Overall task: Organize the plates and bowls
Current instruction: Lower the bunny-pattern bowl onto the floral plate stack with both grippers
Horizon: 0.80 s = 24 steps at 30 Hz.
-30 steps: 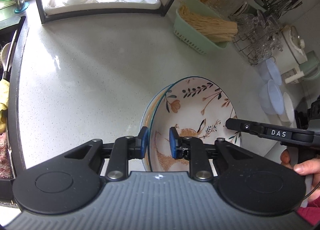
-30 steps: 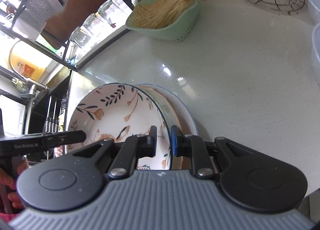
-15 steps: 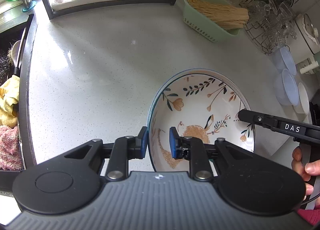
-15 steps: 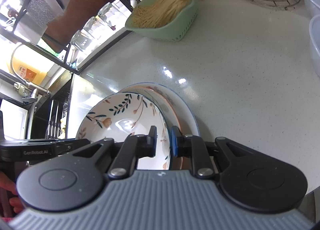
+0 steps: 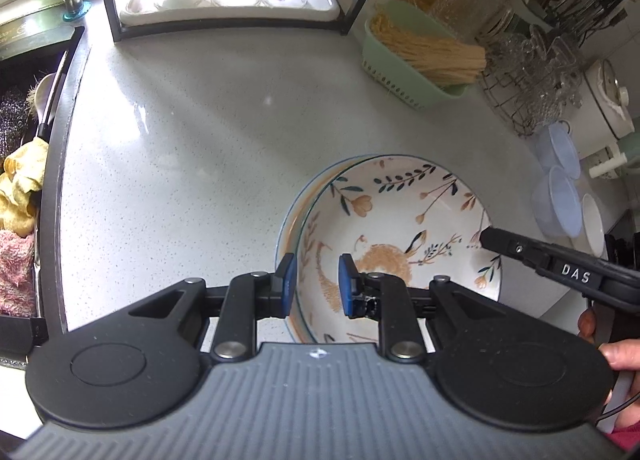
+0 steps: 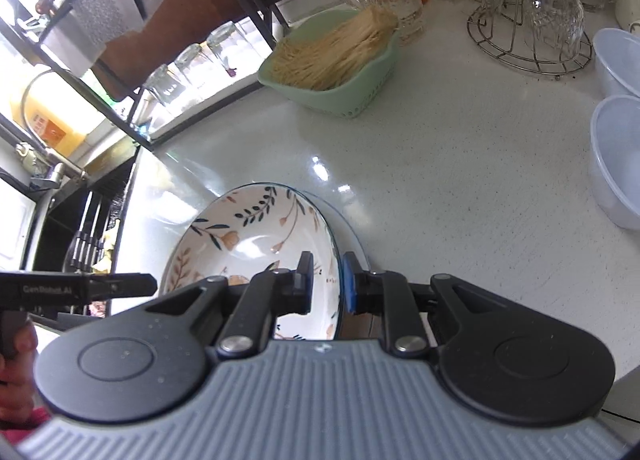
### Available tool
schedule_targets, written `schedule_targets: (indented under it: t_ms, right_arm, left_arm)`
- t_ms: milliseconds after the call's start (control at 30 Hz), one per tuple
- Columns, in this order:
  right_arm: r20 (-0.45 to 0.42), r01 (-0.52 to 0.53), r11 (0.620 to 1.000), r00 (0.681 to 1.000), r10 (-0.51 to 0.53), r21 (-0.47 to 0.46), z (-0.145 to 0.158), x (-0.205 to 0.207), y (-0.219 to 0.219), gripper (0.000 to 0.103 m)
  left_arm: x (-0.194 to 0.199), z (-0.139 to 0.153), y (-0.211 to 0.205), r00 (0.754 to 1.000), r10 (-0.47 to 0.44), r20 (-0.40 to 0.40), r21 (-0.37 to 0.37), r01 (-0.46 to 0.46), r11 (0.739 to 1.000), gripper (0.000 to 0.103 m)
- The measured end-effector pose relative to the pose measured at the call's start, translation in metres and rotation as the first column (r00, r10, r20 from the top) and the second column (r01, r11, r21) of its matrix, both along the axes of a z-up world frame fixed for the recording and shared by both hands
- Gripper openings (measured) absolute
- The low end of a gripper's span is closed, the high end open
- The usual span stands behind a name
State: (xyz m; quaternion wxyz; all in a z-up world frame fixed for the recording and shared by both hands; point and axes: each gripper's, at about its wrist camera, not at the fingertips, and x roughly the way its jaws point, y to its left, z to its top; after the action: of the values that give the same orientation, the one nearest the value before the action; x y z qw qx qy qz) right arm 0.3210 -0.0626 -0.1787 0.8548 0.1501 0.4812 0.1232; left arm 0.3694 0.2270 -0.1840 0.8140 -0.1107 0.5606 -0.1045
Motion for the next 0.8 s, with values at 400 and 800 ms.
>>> schedule_targets:
  t_ms: [400, 800]
  right_arm:
    - [0.129, -0.012, 1.000, 0.992, 0.011, 0.004, 0.041, -0.010, -0.012, 0.019]
    - [0.332, 0.013, 1.000, 0.943, -0.009, -0.009, 0.115, -0.043, -0.039, 0.019]
  left_arm:
    - [-0.007, 0.049, -0.025, 0.991, 0.032, 0.132, 0.007, -0.033, 0.999, 0.024]
    - [-0.036, 0.115, -0.066, 0.961, 0.043, 0.272, -0.007, -0.043, 0.999, 0.025]
